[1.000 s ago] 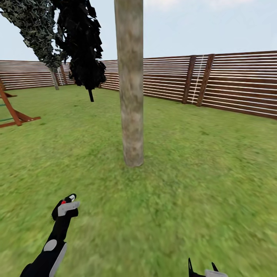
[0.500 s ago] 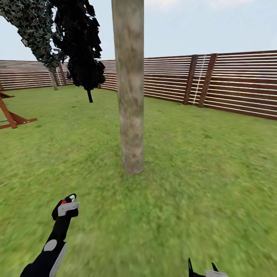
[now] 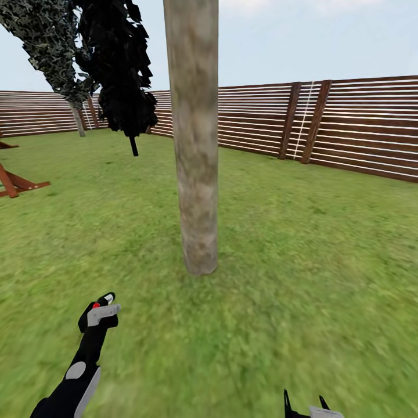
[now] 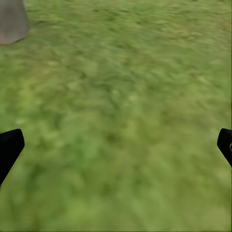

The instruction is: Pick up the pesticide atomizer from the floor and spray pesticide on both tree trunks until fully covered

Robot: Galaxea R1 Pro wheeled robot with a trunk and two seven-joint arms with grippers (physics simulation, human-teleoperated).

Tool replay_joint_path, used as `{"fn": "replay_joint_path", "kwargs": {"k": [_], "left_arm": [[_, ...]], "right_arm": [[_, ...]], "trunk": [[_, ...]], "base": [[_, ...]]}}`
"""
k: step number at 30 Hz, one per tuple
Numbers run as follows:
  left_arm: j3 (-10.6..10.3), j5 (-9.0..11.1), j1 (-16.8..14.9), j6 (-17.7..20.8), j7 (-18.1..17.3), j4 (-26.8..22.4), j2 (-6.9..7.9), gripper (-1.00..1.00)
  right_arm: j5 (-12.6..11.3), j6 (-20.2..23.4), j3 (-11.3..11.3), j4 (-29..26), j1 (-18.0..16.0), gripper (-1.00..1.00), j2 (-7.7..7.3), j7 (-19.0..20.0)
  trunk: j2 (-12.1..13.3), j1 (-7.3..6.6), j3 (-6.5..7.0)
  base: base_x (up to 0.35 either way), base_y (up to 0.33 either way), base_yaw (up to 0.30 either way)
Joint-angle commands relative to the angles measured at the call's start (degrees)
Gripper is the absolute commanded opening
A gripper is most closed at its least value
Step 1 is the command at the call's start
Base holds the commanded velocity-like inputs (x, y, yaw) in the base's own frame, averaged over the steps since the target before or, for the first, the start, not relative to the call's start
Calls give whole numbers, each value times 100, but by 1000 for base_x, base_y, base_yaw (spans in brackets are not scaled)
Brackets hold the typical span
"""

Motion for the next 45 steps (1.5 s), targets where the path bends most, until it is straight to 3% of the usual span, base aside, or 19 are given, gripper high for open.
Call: {"fn": "replay_joint_path", "kwargs": {"k": [1, 8, 10, 12, 14, 16, 17, 18, 20, 24, 27, 28, 30, 33, 34, 37, 42, 44, 45], "left_arm": [[0, -1, 5, 0, -3, -1, 0, -100], [-25, -4, 6, -5, -46, 60, -52, -100], [-229, -2, 4, 0, -53, 80, -53, -100], [-589, -1, 3, 14, -51, 79, -50, -100], [-871, -3, -2, 245, -57, 78, -19, -100], [-1005, -10, -27, 640, -205, 53, 14, -100], [-1077, -41, -55, 784, -520, 44, 29, -100], [-1138, -211, -82, 1152, -1192, 49, 68, -100], [-1137, -506, -102, 1803, -2018, 58, 242, -100], [-1142, -649, -95, 2228, -3518, 85, 759, -100], [-1142, -760, -88, 2380, -4857, 95, 1167, -100], [-1142, -788, -91, 2396, -5066, 95, 1238, -100], [-1161, -1061, -93, 2415, -5343, 93, 1316, -100], [-1151, -2026, -94, 2725, -5789, 88, 1300, -100], [-1147, -2231, -94, 2796, -5846, 88, 1292, -100], [-1162, -2437, -91, 2838, -5889, 87, 1277, -100], [-1201, -2501, -95, 2756, -5885, 73, 1252, -100], [-1197, -2814, -97, 2719, -5883, 45, 1216, -100], [-1196, -2973, -98, 2703, -5883, 38, 1178, -100]], "right_arm": [[-1, 0, -2, -3, 0, 100, 16, 0], [-1, -8, -8, 8, 0, 100, 3, -8], [-6, -2, -21, -4, 0, 100, -3, -9], [-9, 5, -29, -56, -1, 100, -6, -7], [2, 33, -25, -381, -11, 100, -14, 4], [77, 346, -15, -1044, -114, 100, -26, 19], [267, 739, -11, -1395, -227, 100, -30, 43], [784, 1560, -10, -1823, -470, 100, -32, 246], [1409, 2587, -12, -2161, -874, 100, -28, 915], [1687, 3200, -11, -2262, -1721, 100, -25, 2735], [1823, 3763, 1, -2282, -2120, 100, -25, 3972], [1951, 3912, 4, -2295, -2221, 100, -22, 4305], [2206, 4045, 6, -2300, -2437, 100, 7, 4736], [2697, 4298, 15, -2354, -2612, 100, 149, 5251], [2934, 4423, 15, -2422, -2640, 100, 196, 5520], [3466, 4629, 16, -2733, -2686, 100, 240, 6433], [3570, 4661, 16, -2911, -2845, 100, 289, 7309], [3575, 4659, 16, -2916, -2853, 100, 297, 7441], [3575, 4659, 16, -2917, -2854, -100, 298, 7458]], "trunk": [[0, 0, 0], [0, 0, 0], [0, 0, 0], [0, 0, 0], [0, 0, 0], [0, 0, 0], [0, 0, 0], [0, 0, 0], [0, 0, 0], [0, 0, 0], [0, 0, 0], [0, 0, 0], [0, 0, 0], [0, 0, 0], [0, 0, 0], [0, 0, 0], [0, 0, 0], [0, 0, 0], [0, 0, 0]], "base": [[73, 0, 0], [3, 0, 0], [0, 0, 0], [0, 0, 0], [0, 0, 0], [0, 0, 0], [0, 0, 0], [0, 0, 0], [0, 0, 0], [0, 0, 0], [0, 0, 0], [0, 0, 0], [0, 0, 0], [0, 0, 0], [0, 0, 0], [0, 0, 0], [0, 0, 0], [0, 0, 0], [0, 0, 0]]}}
